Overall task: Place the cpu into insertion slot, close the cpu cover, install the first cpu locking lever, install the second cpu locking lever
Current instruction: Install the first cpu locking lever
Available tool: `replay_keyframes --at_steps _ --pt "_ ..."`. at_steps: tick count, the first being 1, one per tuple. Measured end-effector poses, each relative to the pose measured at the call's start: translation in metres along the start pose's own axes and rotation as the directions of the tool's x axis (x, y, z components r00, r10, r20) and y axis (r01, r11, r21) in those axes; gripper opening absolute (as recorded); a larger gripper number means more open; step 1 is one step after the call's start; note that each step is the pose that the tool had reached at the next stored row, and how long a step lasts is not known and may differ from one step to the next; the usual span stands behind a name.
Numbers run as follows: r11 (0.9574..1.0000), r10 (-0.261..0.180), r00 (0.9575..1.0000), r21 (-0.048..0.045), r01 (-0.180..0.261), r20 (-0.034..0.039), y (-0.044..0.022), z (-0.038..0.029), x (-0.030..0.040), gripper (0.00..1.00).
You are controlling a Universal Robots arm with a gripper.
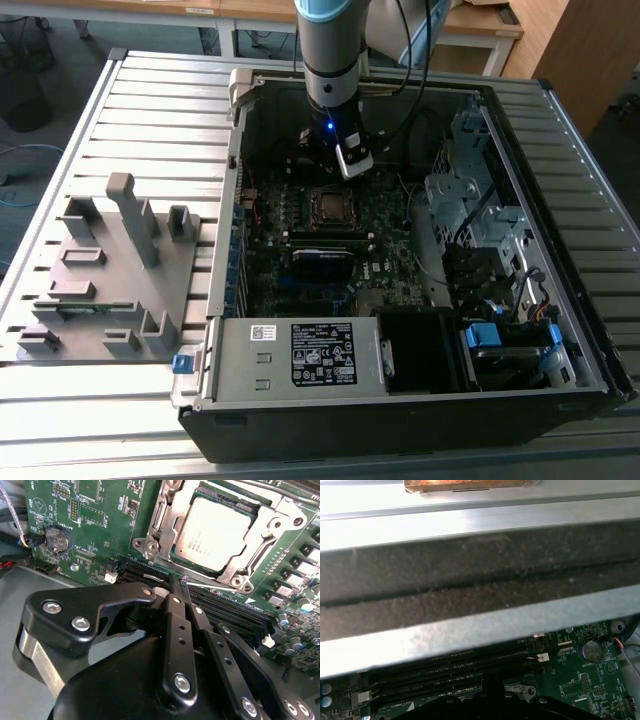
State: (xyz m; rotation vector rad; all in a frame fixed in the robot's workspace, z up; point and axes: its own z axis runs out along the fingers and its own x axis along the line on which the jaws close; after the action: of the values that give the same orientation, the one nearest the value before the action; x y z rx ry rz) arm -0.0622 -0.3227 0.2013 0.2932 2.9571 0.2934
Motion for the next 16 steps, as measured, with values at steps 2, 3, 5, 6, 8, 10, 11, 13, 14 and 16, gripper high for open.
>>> replay_keyframes --at_steps 2,3,5,6,8,10,11,13,14,16 --pt "1.0000 0.000 1.0000 0.0001 0.000 0.0002 0.0001 0.0001 0.0000 0.10" --pt "1.0000 0.000 1.0000 0.0001 0.000 0.0002 0.0003 0.0001 0.0001 0.10" --pt "1.0000 0.000 1.0000 0.0000 0.000 0.0001 0.0005 0.0003 -0.0006 0.10" --pt "1.0000 0.000 1.0000 0.0001 0.000 0.0001 0.0007 0.0004 -0.0010 0.10" --pt "1.0000 0.000 1.0000 0.0000 0.000 0.0001 0.0011 0.0007 -0.0020 0.10" --pt "1.0000 0.000 1.0000 0.0000 0.000 0.0001 0.0013 0.0009 -0.0026 0.10" --pt "1.0000 0.000 1.0000 0.0001 0.000 0.0002 0.0014 0.0009 -0.0027 0.10" --pt "1.0000 0.000 1.0000 0.0002 0.000 0.0002 0.0023 0.0011 -0.0027 0.10" --pt "1.0000 0.000 1.0000 0.0001 0.000 0.0001 0.0030 0.0013 -0.0025 0.10" --pt "1.0000 0.000 1.0000 0.0002 0.000 0.0001 0.0041 0.0015 -0.0023 0.10"
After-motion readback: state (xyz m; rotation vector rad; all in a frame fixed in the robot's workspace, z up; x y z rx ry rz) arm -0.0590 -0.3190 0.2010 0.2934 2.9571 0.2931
